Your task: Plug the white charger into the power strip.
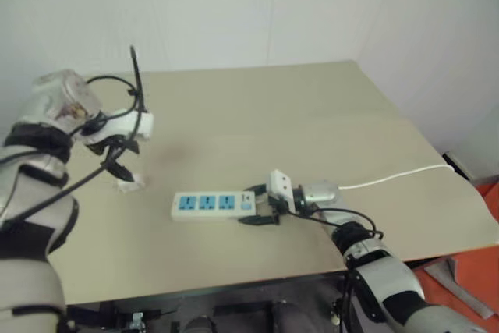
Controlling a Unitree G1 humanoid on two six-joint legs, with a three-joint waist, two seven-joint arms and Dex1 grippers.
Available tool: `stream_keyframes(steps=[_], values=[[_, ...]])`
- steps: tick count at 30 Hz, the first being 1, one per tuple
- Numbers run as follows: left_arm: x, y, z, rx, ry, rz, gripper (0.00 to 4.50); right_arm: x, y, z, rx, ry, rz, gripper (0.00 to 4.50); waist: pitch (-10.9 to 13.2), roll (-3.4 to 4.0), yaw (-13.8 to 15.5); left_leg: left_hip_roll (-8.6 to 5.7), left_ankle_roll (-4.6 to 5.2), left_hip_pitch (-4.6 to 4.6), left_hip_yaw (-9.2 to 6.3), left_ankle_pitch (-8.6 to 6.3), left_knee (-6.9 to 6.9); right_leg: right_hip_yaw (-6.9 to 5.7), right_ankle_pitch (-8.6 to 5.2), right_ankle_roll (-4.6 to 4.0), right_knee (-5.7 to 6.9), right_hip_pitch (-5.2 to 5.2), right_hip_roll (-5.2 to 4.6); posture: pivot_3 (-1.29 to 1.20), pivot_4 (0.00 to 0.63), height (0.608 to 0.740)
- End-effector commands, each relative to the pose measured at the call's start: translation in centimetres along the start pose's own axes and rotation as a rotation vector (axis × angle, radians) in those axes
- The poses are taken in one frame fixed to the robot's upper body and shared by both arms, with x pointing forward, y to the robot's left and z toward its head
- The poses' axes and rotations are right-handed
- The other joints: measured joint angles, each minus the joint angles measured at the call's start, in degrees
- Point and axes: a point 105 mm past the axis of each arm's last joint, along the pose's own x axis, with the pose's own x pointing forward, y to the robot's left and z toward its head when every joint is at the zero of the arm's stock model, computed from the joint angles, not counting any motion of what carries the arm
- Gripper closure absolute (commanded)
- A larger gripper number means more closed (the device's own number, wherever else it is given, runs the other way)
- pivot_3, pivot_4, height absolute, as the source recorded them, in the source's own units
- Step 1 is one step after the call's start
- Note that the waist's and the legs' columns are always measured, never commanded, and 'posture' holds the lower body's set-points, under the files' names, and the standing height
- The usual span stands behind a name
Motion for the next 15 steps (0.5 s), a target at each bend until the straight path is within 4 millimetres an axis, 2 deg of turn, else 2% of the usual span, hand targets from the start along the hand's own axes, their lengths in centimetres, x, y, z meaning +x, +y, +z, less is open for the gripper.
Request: stream_keyframes(steps=[1,6,11,15], values=[[-0.1,0.3,0.0,-0.057,0.013,0.002,0.0,0.4,0.0,-0.1,-0.001,0.003,-0.005,1.1,0.0,0.0,-0.04,0.0,0.0,0.0,0.01,0.0,0.0,0.0,0.0,0.0,0.0,0.0,0.0,0.0,0.15,0.74],[1.7,0.4,0.2,-0.156,0.04,-0.008,0.0,0.5,0.0,0.0,-0.001,-0.001,-0.01,1.1,0.0,-0.01,-0.2,0.0,0.0,0.02,-0.01,0.0,0.02,0.01,0.0,0.01,0.05,0.01,0.0,0.0,0.15,0.74],[3.2,0.5,-0.8,-0.2,0.125,0.028,0.0,0.4,0.1,0.0,0.0,-0.005,-0.015,1.1,0.0,-0.01,-0.33,-0.01,0.0,0.02,-0.02,0.0,0.02,0.0,0.01,0.01,0.08,0.01,0.0,0.0,0.15,0.74],[4.0,0.4,-0.8,-0.218,0.126,0.025,0.0,0.4,0.2,0.0,0.002,-0.01,-0.017,1.1,-0.01,-0.02,-0.26,-0.01,0.0,0.0,-0.03,0.0,0.04,0.0,0.01,0.02,0.11,0.0,-0.01,0.0,0.15,0.74]])
